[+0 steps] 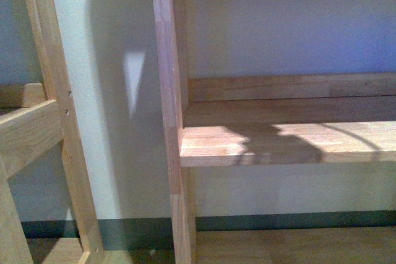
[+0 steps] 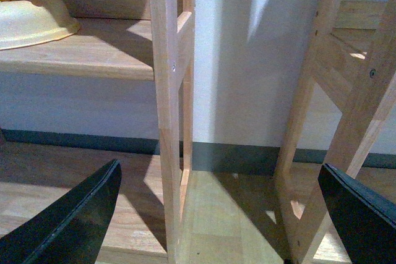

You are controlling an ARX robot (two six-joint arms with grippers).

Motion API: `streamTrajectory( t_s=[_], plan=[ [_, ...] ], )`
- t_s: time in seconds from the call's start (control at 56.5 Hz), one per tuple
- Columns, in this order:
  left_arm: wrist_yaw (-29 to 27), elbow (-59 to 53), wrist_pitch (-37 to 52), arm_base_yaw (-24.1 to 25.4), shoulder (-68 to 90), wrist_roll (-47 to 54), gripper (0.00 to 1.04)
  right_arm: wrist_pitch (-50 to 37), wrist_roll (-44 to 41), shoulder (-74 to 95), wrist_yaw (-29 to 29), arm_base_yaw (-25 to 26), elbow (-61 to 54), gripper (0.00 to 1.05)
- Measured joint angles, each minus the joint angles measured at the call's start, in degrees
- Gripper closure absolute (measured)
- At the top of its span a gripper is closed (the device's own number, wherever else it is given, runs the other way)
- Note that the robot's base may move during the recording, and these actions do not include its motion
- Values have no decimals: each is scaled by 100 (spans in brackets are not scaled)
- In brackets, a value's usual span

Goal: Put away toys

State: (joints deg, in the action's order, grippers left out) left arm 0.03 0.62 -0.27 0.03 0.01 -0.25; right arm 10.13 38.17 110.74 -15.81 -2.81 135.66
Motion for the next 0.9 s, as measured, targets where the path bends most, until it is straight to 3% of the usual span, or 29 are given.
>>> streamTrajectory(
  t_s=[0.531,0.725,0.902],
  plan=[
    [0,0,0,0,0,0,6,-433,516,216,-229,33,-57,85],
    [0,0,0,0,0,0,6,-463,595,227,-243,-2,-55,55],
    [0,0,0,0,0,0,6,-389,581,229,-214,-37,94,19]
  ],
)
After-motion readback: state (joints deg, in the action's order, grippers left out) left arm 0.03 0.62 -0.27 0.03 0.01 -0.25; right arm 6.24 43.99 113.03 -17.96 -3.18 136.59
